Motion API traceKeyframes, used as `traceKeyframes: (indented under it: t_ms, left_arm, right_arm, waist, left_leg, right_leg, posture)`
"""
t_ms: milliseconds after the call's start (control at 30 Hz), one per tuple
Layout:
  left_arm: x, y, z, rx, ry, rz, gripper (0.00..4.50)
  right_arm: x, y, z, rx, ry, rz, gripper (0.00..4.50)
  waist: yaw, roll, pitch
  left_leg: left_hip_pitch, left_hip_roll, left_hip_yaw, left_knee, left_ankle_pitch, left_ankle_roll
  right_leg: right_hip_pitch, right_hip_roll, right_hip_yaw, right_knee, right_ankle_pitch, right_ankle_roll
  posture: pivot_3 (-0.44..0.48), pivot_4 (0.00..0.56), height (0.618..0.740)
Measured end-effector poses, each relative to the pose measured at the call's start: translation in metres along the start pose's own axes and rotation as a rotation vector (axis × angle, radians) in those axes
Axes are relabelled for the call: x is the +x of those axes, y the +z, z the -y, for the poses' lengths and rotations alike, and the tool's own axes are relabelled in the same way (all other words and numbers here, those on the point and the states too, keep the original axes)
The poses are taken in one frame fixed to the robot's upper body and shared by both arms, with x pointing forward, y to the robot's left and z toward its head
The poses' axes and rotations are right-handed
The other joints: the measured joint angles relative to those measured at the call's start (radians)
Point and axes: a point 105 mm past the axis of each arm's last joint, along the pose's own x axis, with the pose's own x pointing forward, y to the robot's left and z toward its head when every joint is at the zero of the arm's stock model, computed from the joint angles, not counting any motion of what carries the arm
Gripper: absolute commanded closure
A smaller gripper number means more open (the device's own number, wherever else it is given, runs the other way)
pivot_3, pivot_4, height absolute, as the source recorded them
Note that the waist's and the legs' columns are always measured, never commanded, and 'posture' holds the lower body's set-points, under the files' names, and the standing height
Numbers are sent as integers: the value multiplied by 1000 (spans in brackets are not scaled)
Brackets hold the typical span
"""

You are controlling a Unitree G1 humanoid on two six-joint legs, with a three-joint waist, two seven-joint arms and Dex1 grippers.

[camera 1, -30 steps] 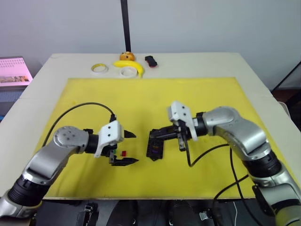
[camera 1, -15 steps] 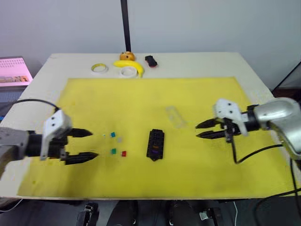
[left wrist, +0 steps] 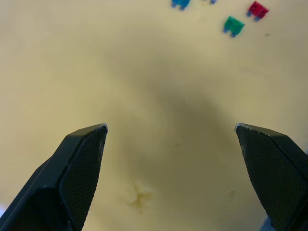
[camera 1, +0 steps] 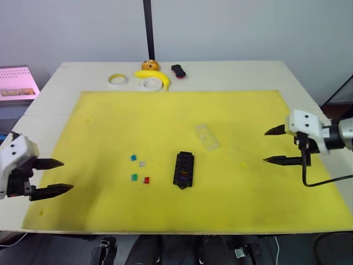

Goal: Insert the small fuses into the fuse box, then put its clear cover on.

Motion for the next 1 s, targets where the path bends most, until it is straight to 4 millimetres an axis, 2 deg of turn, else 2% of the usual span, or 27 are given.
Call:
traceKeyframes:
  t_ms: [133,233,400,533,733,1000]
  left_arm:
    - [17,10,4,19,-50,37,0]
    - [39,18,19,-41,-159,105,0]
    - [59,23,38,-240,-333,149,0]
    - [71,24,35,-508,-399,188,0]
    - [86,11,48,-826,-488,153,0]
    - [98,19,56,-975,-534,136,0]
  right_arm:
    - [7,17,-2,-23,17,58,26]
    - [18,52,-9,-85,58,169,26]
    - [39,102,-33,-187,173,314,26]
    - [53,136,-56,-277,254,391,26]
    - [61,154,-68,-328,293,425,26]
    - [64,157,-70,-331,292,426,26]
  waist:
    - [0,2,0]
    - [-6,2,0]
    - [0,2,0]
    - [2,1,0]
    - [1,-1,0]
    - [1,-2,0]
  left_leg:
    - [-1,0,1,-2,0,0]
    - [-1,0,2,-4,0,0]
    - [-2,-1,2,-8,1,-1]
    - [-3,-1,2,-5,2,-1]
    - [-3,-1,1,0,2,-1]
    - [-3,-1,0,4,2,-1]
  right_leg:
    - [1,-1,0,0,0,0]
    - [-1,-1,0,1,1,1]
    - [-4,0,-1,1,3,4]
    - [-3,2,-2,3,3,5]
    - [-2,3,-2,7,3,5]
    - [-1,3,-2,9,3,5]
  posture:
    - [0,150,740]
    - [0,150,740]
    - [0,150,740]
    - [0,150,740]
    - [0,150,740]
    - [0,150,740]
